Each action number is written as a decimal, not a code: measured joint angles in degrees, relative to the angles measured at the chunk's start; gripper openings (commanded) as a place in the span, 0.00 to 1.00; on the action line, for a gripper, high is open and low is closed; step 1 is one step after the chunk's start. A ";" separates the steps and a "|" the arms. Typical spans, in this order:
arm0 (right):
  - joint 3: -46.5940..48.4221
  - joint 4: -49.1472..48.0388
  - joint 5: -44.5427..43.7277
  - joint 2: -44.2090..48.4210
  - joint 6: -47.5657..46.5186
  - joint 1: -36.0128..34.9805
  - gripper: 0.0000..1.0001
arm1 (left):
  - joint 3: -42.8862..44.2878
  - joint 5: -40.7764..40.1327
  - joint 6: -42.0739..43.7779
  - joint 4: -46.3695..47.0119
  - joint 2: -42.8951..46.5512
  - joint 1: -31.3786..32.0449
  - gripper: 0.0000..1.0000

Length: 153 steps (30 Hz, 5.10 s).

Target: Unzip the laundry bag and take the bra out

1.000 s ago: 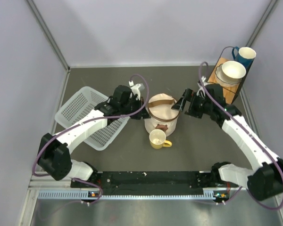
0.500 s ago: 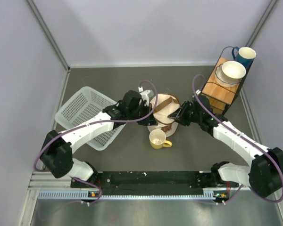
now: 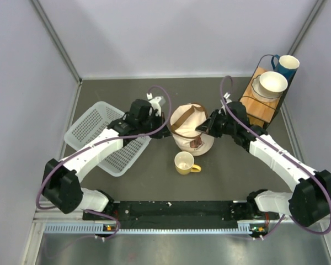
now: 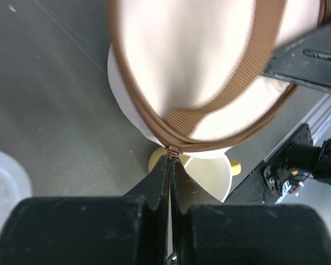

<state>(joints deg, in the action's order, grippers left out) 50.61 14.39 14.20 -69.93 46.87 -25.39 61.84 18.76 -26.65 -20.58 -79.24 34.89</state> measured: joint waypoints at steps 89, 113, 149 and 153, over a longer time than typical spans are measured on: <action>6.88 13.18 -4.48 1.73 -15.32 1.95 0.92 | 4.72 4.07 3.23 0.33 -5.81 -5.49 0.05; 14.08 23.80 -18.34 13.79 -17.88 6.60 0.97 | 33.59 -16.59 7.15 -15.58 -12.63 12.37 0.89; 17.86 22.99 -12.44 1.73 -18.12 -2.54 0.26 | 9.05 42.49 -32.13 38.36 -20.57 -8.41 0.00; 19.69 20.15 -12.33 -1.86 -17.59 -3.23 0.51 | 6.71 44.96 -41.22 50.84 -20.81 -9.73 0.00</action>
<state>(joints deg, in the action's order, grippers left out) 70.30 34.54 1.87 -71.79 29.28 -28.62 68.55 63.72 -67.88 30.26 -100.05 25.17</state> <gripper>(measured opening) 0.280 0.022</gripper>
